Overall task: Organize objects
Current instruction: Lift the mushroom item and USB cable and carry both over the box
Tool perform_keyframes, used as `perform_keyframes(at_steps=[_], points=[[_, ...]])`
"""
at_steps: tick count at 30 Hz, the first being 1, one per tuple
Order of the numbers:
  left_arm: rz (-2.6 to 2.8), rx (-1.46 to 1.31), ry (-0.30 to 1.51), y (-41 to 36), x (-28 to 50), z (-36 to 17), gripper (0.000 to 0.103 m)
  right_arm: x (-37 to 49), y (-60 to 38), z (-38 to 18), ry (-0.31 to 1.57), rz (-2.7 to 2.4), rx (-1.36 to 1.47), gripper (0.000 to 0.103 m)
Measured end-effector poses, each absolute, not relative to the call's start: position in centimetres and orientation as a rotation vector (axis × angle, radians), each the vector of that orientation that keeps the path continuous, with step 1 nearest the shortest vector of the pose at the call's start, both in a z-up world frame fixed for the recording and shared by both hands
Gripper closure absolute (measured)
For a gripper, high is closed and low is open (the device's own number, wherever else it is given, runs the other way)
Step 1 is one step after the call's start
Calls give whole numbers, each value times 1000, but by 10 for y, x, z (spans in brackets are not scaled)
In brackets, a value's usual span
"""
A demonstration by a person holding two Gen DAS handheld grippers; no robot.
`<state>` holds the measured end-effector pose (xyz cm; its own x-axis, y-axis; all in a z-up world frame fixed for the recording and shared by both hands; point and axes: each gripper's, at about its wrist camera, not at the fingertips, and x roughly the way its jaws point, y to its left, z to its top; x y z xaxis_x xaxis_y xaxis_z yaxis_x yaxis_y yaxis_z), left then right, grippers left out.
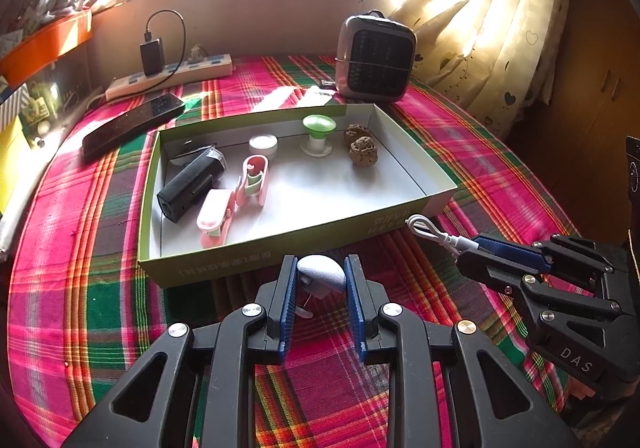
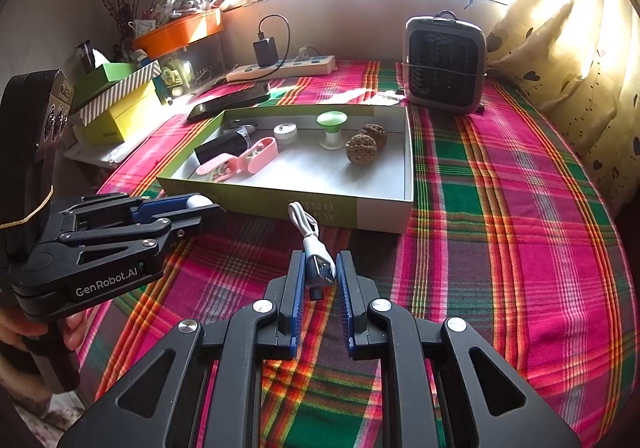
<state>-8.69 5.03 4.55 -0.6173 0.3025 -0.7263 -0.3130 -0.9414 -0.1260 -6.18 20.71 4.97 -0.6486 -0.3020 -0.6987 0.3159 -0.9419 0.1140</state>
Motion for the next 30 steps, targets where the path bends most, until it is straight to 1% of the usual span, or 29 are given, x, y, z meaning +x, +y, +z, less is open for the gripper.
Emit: perform_keyframes(at_steps=[8, 14, 30], points=[[2556, -1120, -9, 48, -101, 58, 81, -75, 210, 59, 29, -2591, 1070, 86], [2557, -1115, 3, 51, -113, 62, 81, -91, 210, 63, 43, -2590, 1072, 86], [2523, -1187, 11, 61, -163, 47, 81, -145, 205, 54, 101, -2526, 1160, 86]])
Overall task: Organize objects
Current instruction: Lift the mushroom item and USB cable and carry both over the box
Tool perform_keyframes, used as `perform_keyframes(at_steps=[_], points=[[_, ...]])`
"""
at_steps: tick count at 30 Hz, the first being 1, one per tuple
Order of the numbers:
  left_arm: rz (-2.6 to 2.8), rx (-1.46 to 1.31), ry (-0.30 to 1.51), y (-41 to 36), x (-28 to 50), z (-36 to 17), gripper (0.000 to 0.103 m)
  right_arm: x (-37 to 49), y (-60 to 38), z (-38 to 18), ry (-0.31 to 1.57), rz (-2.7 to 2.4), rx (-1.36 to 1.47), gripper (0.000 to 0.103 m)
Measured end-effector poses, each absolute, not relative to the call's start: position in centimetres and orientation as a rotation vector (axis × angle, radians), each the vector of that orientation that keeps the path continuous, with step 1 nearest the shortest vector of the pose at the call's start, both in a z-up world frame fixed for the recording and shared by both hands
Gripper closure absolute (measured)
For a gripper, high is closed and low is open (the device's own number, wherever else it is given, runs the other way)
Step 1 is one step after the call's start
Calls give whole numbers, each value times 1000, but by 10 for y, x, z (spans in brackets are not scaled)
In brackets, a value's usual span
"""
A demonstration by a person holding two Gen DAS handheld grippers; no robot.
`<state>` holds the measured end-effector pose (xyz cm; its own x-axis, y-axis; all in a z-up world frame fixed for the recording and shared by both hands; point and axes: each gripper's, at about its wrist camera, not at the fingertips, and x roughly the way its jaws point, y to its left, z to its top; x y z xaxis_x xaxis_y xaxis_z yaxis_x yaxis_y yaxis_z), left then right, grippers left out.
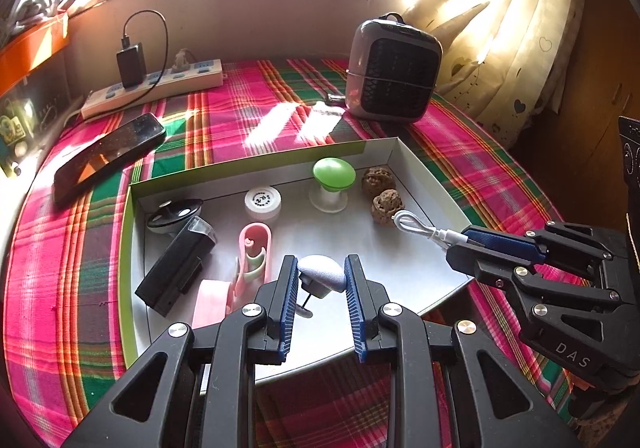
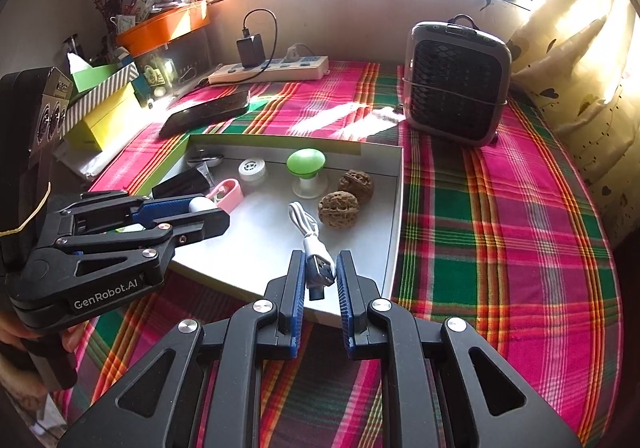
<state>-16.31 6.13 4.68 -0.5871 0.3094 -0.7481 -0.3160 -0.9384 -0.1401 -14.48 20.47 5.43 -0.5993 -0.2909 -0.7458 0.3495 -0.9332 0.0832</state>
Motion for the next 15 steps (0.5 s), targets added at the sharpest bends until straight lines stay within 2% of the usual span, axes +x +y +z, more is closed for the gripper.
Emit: perform_keyframes(at_steps=[15], points=[[2502, -1252, 30, 68, -191, 25, 81, -170, 200, 33, 137, -2468, 1245, 86]])
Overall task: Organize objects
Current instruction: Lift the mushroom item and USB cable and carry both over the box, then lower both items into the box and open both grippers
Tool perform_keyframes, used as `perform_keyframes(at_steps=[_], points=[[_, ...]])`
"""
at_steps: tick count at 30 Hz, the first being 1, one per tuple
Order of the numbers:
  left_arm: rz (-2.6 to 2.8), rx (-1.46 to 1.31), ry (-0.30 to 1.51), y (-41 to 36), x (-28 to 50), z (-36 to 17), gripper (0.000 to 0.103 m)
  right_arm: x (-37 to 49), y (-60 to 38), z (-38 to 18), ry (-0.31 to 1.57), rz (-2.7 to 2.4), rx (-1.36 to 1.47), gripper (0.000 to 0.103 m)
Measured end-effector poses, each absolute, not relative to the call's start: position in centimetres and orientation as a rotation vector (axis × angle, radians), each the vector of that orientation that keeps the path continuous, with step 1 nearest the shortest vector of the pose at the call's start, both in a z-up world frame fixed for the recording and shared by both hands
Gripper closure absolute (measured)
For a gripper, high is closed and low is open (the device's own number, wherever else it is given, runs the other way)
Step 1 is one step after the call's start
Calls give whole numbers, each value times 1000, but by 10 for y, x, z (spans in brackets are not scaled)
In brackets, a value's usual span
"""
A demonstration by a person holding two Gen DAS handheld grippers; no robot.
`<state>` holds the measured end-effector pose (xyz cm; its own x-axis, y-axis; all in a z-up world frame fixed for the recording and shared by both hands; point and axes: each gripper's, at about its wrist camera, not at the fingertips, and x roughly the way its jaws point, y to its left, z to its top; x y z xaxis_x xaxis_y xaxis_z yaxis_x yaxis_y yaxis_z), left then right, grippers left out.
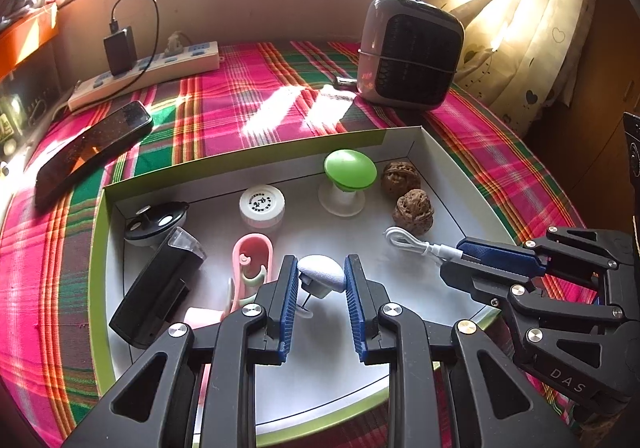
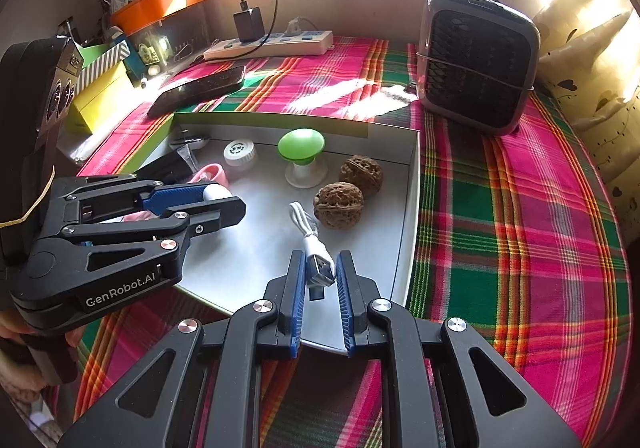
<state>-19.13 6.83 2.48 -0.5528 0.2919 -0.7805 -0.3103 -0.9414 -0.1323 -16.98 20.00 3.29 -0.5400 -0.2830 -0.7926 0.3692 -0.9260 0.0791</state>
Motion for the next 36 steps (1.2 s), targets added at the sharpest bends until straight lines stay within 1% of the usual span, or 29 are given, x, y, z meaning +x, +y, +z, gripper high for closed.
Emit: perform_keyframes(at_steps=[9, 32, 36], points=[[2511, -1246, 61, 73, -194, 23, 81, -172, 198, 31, 148, -2456, 1247, 86], [2504, -1264, 55, 74, -194, 19, 80, -170, 194, 31, 189, -2464, 1247, 86], [2505, -1264, 57, 74, -194, 19, 78, -169, 194, 31, 189, -2468, 1242, 86]])
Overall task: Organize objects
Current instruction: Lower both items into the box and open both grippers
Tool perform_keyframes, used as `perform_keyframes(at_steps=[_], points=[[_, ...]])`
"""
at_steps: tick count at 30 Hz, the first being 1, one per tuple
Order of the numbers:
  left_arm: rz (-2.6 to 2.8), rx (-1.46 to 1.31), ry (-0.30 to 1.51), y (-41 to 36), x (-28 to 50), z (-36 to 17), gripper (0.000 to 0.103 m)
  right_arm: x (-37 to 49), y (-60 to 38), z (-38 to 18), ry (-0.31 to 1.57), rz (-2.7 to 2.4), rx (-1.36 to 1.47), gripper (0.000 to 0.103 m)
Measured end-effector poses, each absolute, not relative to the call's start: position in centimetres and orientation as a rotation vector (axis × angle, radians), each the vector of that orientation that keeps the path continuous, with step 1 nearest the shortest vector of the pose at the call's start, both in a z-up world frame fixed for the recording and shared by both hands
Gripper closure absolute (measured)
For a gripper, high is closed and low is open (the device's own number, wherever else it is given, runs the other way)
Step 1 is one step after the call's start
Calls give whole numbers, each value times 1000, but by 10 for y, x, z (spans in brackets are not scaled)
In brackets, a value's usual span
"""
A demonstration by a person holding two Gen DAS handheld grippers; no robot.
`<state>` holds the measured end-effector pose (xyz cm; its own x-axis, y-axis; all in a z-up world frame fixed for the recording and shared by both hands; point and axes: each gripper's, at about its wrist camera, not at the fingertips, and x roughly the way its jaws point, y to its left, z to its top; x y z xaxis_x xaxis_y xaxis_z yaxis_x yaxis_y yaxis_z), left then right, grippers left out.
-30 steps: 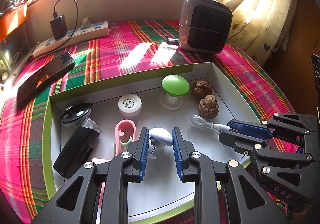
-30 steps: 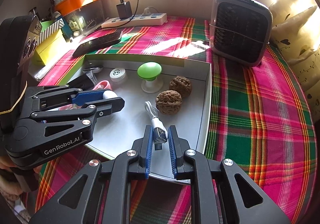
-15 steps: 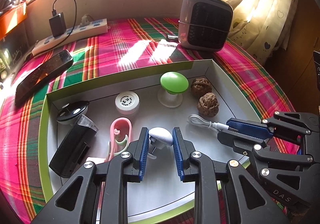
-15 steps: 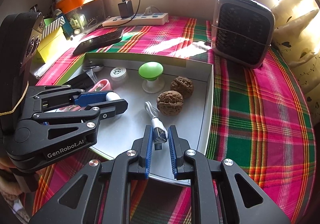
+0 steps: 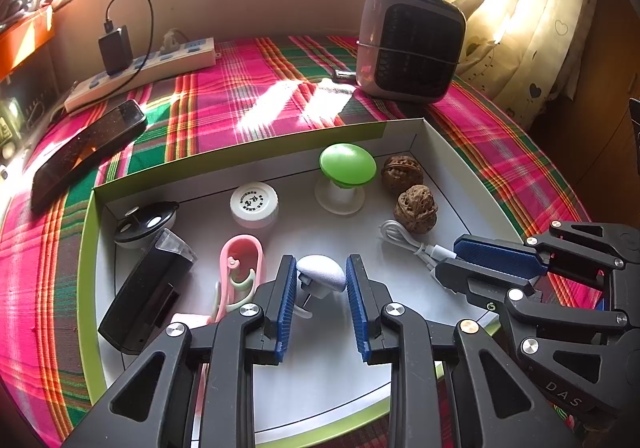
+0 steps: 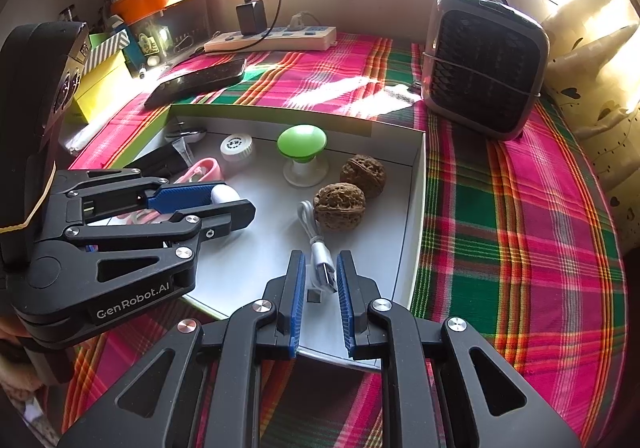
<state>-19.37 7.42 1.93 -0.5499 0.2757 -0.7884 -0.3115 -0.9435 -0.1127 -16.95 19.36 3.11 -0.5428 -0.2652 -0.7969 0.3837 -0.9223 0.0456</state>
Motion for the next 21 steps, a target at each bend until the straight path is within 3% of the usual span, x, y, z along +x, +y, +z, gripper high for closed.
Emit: perform_keyframes(at_steps=[7, 11, 21], points=[[2521, -1265, 94, 77, -191, 20, 70, -168, 196, 32, 180, -2487, 1236, 83], [2531, -1249, 96, 76, -188, 23, 68, -166, 197, 33, 174, -2502, 1227, 71], [2588, -1222, 87, 68, -171, 33, 66, -155, 197, 37, 131, -2539, 1207, 69]])
